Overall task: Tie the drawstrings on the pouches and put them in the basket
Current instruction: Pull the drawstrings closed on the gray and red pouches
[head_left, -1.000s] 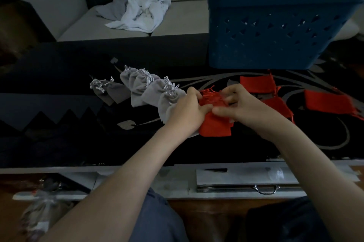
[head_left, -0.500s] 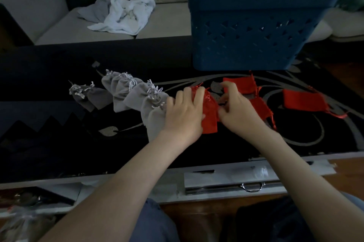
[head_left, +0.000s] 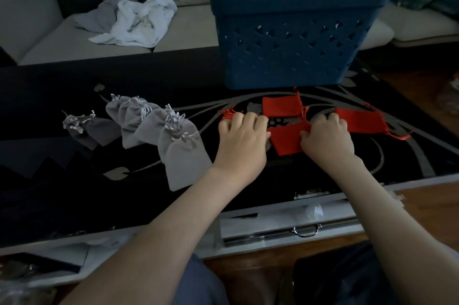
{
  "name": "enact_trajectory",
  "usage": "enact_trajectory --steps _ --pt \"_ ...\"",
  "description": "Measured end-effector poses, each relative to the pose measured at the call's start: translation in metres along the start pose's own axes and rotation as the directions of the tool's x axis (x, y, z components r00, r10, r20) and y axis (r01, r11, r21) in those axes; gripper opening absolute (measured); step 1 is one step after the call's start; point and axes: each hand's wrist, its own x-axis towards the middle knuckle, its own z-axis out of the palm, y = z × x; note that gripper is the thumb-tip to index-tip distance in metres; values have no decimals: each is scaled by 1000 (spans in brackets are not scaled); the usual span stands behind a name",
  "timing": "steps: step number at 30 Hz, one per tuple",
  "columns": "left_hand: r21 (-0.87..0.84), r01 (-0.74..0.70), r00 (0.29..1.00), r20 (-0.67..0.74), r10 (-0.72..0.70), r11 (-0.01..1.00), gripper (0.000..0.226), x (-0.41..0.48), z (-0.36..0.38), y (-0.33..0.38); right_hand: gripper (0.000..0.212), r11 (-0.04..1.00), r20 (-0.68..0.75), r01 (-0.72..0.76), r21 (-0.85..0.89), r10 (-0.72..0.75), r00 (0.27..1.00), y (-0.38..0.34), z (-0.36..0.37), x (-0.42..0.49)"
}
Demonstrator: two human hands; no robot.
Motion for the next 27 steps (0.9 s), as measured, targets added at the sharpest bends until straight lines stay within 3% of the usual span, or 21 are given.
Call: enact_trajectory --steps 3,6,11,14,17,22,24,27 --pt "-20 23 993 120 -20 1000 73 1 -1 -1 35 994 -7 29 106 -29 1000 -1 -2 0" --pt "-105 100 990 115 -87 990 78 3 -3 0 18 928 -46 70 366 -57 997 -2 -10 0" --pt "-442 319 946 94 -310 838 57 4 -15 3 8 648 -12 119 753 -168 986 -10 -26 -1" --pt "-600 308 930 29 -365 738 59 4 -24 4 14 448 74 71 891 -297 952 -17 -37 -7" --pt "-747 371 897 134 -421 552 53 2 -32 0 19 359 96 58 932 -399 912 -23 -44 -11" --pt "-904 405 844 311 -438 139 38 -8 -48 -10 9 366 120 88 927 -509 852 -40 -45 -20" --pt "-925 376 831 312 -460 50 33 -11 -53 -18 9 349 136 73 934 -538 832 -49 -43 -22" --pt "-940 342 796 292 -530 -3 33 -17 -61 -31 10 374 169 58 925 -544 822 -60 -39 -24"
